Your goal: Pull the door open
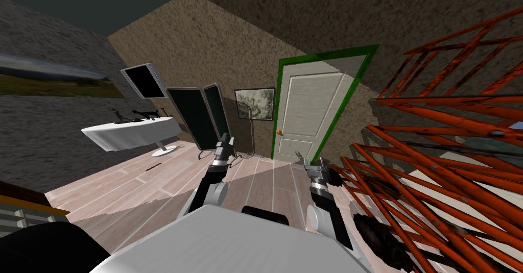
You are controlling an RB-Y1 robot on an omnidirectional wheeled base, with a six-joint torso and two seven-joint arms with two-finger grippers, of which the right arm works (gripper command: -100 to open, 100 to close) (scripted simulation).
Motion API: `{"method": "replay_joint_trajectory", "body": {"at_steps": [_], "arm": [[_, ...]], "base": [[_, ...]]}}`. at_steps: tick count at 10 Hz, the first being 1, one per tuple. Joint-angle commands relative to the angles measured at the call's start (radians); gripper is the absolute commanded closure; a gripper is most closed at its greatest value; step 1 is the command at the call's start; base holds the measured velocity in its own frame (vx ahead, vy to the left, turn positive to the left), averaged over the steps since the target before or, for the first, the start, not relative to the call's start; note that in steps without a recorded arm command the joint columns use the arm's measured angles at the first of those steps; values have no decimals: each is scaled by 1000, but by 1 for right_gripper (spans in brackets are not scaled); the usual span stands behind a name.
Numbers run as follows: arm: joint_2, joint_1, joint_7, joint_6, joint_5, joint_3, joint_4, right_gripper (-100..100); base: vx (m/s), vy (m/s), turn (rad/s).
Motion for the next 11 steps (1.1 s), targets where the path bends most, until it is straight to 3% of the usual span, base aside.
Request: {"method": "replay_joint_trajectory", "body": {"at_steps": [1,11], "arm": [[-5,-15,-33,-15,-16,-8,43,-100],[-26,-135,-227,-90,-120,-61,327,-100]], "base": [[97,-18,159],[98,-18,158]]}}
